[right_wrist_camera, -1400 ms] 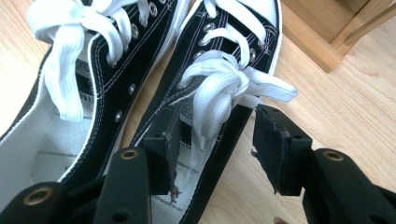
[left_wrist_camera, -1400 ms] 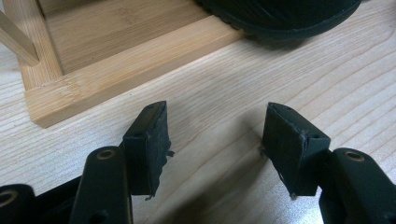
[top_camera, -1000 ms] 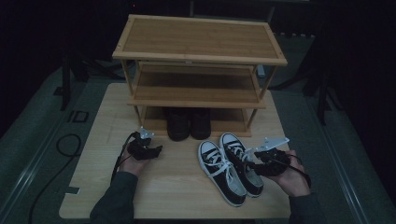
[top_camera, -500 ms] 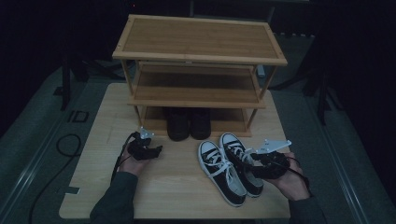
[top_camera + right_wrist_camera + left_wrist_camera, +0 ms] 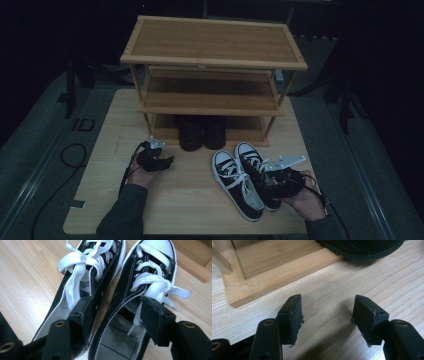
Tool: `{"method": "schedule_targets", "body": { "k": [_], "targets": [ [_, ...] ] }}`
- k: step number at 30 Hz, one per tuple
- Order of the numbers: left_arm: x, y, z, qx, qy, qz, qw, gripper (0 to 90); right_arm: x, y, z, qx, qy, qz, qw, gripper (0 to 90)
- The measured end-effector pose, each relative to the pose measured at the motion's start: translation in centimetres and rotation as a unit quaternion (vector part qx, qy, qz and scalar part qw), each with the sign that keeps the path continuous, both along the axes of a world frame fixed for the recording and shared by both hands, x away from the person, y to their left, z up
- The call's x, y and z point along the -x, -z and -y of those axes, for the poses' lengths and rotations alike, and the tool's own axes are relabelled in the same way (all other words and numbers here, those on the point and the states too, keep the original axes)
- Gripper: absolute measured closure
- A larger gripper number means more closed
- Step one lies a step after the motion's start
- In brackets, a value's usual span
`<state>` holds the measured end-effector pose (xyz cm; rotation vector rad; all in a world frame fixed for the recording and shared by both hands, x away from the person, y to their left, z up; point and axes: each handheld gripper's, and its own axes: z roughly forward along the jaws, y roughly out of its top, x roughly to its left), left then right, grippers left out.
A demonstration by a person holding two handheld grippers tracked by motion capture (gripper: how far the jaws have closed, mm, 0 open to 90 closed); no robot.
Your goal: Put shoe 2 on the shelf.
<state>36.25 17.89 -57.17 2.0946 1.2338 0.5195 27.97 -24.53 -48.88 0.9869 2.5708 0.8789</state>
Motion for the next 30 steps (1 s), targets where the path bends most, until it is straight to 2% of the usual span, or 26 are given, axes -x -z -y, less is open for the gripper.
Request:
{"method": "schedule_targets", "body": {
  "k": [5, 11, 16, 21, 26, 30],
  "targets": [
    [0.0, 0.0, 0.0, 0.000, 0.000, 0.000, 1.0000, 41.0, -0.2, 0.4, -0.7, 0.001, 0.002, -0.007, 1.0000, 36.9],
    [0.0, 0.0, 0.0, 0.000, 0.000, 0.000, 1.0000, 40.9, -0.8, 1.2, -1.5, 0.001, 0.013, -0.014, 0.9998, 36.5],
    [0.0, 0.0, 0.0, 0.000, 0.000, 0.000, 1.0000, 40.9, -0.9, 1.2, -1.7, -0.002, 0.024, -0.018, 0.9996, 36.6],
    [0.0, 0.0, 0.0, 0.000, 0.000, 0.001, 1.0000, 40.8, -0.8, 1.2, -1.6, -0.004, 0.034, -0.023, 0.9992, 38.5],
    [0.0, 0.0, 0.0, 0.000, 0.000, 0.000, 1.0000, 40.7, -0.7, 1.1, -1.5, -0.001, 0.032, -0.036, 0.9989, 43.0],
    [0.0, 0.0, 0.0, 0.000, 0.000, 0.000, 1.0000, 40.6, -0.8, 1.5, -1.6, 0.002, 0.029, -0.041, 0.9987, 42.7]
  ]
}}
